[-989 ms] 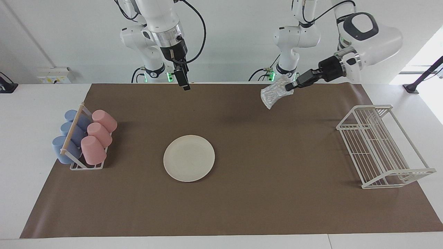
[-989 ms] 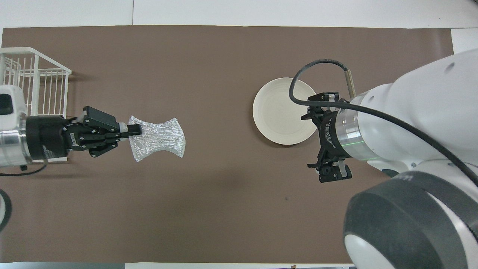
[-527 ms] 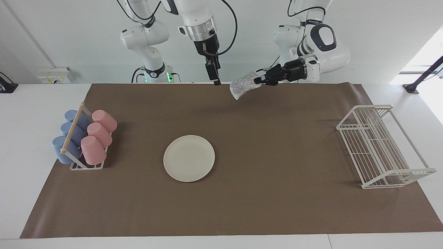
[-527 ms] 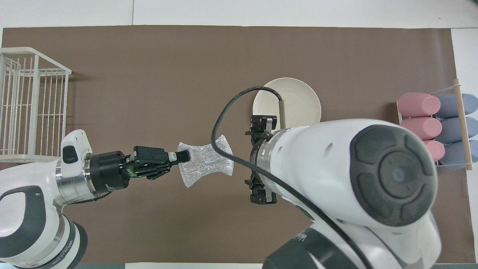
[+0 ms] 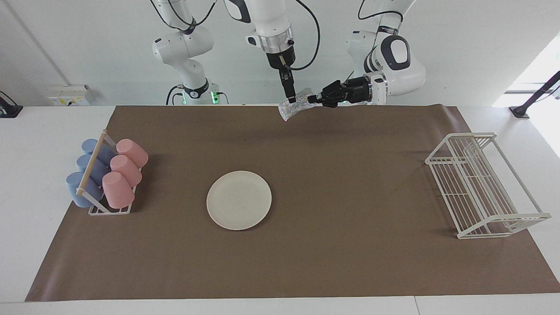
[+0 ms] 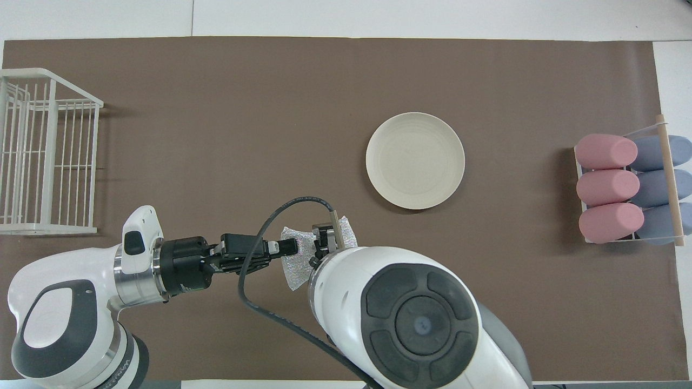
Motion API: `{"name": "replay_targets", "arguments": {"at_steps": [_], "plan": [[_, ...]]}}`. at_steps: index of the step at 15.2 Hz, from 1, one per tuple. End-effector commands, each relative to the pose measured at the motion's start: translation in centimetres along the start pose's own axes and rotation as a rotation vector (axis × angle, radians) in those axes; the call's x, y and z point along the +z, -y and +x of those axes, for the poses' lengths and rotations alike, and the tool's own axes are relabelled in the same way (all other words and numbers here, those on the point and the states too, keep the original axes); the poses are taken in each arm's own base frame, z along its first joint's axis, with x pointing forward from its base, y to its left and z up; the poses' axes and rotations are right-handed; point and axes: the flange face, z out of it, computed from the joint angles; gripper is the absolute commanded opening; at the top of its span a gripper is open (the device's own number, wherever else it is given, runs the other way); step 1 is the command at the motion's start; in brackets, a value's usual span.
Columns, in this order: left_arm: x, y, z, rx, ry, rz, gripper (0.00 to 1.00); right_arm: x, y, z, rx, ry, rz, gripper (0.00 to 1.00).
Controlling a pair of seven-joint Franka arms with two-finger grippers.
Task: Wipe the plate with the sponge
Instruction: 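Grasp the sponge with the right gripper from the left gripper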
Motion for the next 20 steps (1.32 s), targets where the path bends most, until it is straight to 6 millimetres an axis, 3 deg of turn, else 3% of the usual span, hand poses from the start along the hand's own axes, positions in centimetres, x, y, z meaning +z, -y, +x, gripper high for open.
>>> {"name": "replay_targets", "arguments": {"at_steps": [1,9,11,13,15,17,20], "plan": [[-0.4,0.6,-1.1,0.006,-0.013,-0.017,0.0,1.1,-0.1,1.2,-0.04,-0.011,0.004,1.0],[-0.5,0.6,-1.3,0.007,-0.006,-0.02,0.0,2.0,0.9,1.0,-0.089,0.0,0.069,1.0],[-0.6,0.7,-1.4,0.006,-0.008,-0.02,0.0,2.0,1.0,1.0,-0.1,0.0,0.07,0.81],[-0.6,0.7,-1.3,0.007,-0.009,-0.018,0.0,2.0,0.8,0.8,-0.116,0.001,0.069,0.54],[-0.7,0.8,-1.4,0.008,-0.009,-0.015,0.0,2.1,0.8,0.8,-0.118,0.001,0.068,0.18],[-0.7,0.9,-1.3,0.007,-0.012,-0.012,0.0,2.0,0.8,0.7,-0.116,0.003,0.069,0.0],[-0.6,0.8,-1.4,0.009,-0.008,-0.008,0.0,2.0,0.9,0.6,-0.117,0.006,0.069,0.0]]}}
